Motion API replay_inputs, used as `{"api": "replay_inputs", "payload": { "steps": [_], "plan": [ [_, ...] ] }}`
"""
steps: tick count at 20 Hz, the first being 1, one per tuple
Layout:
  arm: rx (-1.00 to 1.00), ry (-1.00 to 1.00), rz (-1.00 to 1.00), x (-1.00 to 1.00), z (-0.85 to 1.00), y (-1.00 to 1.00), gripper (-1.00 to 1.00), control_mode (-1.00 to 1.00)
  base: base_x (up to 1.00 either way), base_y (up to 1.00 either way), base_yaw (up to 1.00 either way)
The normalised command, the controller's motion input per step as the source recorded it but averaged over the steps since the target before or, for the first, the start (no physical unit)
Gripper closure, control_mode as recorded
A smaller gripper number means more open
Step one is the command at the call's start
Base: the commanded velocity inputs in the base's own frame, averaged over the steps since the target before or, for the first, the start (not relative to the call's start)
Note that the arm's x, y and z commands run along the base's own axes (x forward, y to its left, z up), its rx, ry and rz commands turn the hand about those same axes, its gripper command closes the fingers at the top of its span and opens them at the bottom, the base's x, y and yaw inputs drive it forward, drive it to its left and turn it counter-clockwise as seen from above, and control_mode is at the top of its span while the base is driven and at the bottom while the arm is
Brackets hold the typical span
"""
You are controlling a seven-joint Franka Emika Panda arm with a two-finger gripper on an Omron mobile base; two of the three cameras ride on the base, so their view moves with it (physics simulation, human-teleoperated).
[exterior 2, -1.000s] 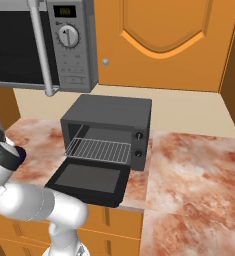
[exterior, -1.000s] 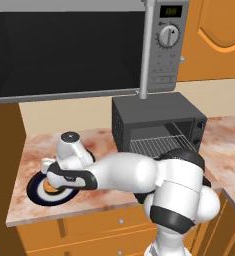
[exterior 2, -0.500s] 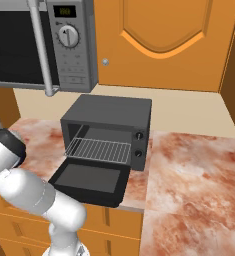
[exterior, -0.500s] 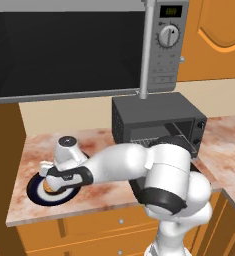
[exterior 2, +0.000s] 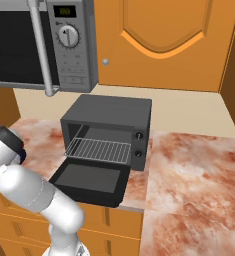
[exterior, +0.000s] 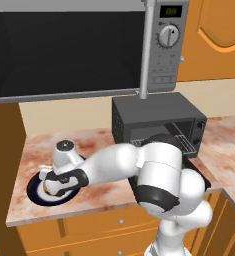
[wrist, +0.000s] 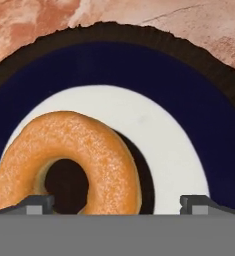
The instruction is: Pick up the bagel from the plate, place it on the toaster oven rack, close the door, and set the timer.
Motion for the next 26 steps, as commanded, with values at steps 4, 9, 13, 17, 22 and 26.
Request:
{"api": "replay_inputs", "payload": {
  "steps": [4,9,13,17,22,26],
  "plan": [
    [-0.04,0.0,-0.03,0.0,-0.18,0.0,-1.0,-1.0,0.0,0.0,0.0],
    [-0.03,0.01,-0.03,0.02,-0.18,0.0,1.0,-1.0,0.0,0.0,0.0],
    [-0.03,0.05,-0.04,0.01,-0.22,0.0,1.0,-1.0,0.0,0.0,0.0],
    [-0.01,0.03,-0.04,0.0,-0.24,0.0,1.0,-1.0,0.0,0.0,0.0],
    [0.0,-0.01,-0.04,-0.16,-0.04,-0.05,1.0,-1.0,0.0,0.0,0.0],
    [0.0,-0.15,0.0,-0.64,0.2,-0.17,1.0,-1.0,0.0,0.0,0.0]
  ]
}}
